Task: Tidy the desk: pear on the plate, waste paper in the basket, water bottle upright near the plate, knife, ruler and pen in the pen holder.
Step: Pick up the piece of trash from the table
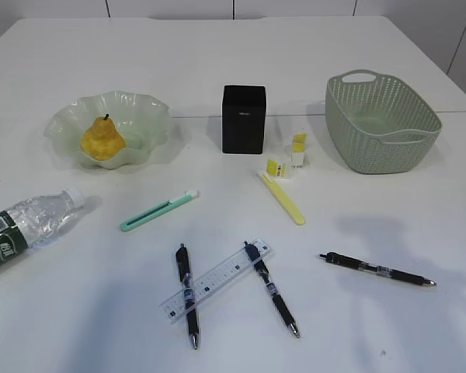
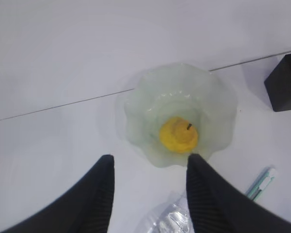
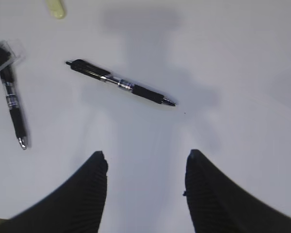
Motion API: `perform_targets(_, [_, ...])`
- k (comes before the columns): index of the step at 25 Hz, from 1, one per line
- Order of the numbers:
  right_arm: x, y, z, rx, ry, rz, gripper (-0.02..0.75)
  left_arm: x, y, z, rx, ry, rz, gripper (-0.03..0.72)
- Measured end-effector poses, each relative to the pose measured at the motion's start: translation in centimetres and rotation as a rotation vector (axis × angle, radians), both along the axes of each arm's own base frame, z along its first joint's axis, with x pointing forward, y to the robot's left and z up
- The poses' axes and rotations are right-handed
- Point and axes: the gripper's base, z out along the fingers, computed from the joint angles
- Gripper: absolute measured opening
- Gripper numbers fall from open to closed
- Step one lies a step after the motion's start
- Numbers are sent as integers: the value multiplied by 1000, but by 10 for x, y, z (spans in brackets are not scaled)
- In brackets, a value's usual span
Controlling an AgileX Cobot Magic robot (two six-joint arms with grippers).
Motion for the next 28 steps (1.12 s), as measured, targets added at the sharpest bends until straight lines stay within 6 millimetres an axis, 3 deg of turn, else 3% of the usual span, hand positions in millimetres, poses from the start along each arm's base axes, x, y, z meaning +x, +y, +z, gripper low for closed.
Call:
perform_targets(3, [0,2,0,18,-6,20,389,-15,2,13,-14,-31,12,341])
perform_targets(6, [0,3,1,30,-3,23,389,-30,5,11,1,-10,18,341])
perform_targets(18, [-1,4,1,43,3,25,389,-90,16,-69,52,294,42,341])
perform_targets(21, [0,6,1,65,-9,17,389,-109,18,-71,53,300,42,341])
perform_targets(28, [4,8,4,111,-51,-8,389,-141,23,-49,44,206,44,341])
